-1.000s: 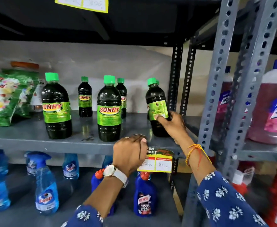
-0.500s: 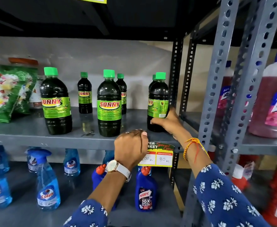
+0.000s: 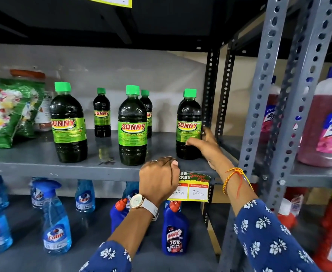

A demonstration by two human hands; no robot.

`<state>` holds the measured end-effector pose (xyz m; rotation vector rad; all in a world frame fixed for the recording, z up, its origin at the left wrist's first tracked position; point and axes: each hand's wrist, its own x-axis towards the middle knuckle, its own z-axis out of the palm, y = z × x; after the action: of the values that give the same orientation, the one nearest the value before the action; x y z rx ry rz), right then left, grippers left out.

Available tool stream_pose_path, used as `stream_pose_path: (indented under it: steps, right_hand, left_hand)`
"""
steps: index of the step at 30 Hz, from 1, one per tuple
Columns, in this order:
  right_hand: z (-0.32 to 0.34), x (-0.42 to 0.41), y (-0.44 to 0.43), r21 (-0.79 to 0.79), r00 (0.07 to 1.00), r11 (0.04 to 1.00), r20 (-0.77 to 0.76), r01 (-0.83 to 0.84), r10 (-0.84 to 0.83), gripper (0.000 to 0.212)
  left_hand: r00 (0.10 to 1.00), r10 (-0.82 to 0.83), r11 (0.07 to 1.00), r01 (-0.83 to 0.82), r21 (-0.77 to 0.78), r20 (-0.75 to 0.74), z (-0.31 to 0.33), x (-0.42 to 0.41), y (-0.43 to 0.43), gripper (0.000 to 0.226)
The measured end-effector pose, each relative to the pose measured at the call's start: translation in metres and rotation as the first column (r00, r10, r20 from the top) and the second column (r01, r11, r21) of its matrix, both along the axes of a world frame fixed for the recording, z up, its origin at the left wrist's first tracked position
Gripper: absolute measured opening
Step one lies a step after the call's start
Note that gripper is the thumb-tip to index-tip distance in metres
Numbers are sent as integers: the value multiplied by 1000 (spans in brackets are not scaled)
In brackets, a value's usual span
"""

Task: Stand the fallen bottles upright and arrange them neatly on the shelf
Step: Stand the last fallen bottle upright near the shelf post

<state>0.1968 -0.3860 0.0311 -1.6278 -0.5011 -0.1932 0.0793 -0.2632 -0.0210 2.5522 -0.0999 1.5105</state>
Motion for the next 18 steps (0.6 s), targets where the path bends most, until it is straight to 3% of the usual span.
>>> stream_pose_path:
  steps: [3, 9, 14, 18]
  right_hand:
    - [-1, -3, 2, -27, 999, 999, 39, 27, -26, 75]
    - [-2, -2, 1, -58, 998, 997, 52, 44, -41, 55]
    - [-2, -5, 1, -115, 992, 987, 78, 108, -99, 68]
    - [0, -7, 2, -209, 978, 959, 126, 192, -168, 64]
  left_hand:
    - [1000, -1, 1000, 1, -1, -2, 0, -1, 0, 40]
    - [1000, -1, 1000, 1, 6, 1, -1, 0, 0, 40]
    - [1000, 1, 1000, -1, 11, -1, -2, 2, 2, 41]
    - [1000, -1, 1000, 1, 12, 2, -1, 1, 2, 40]
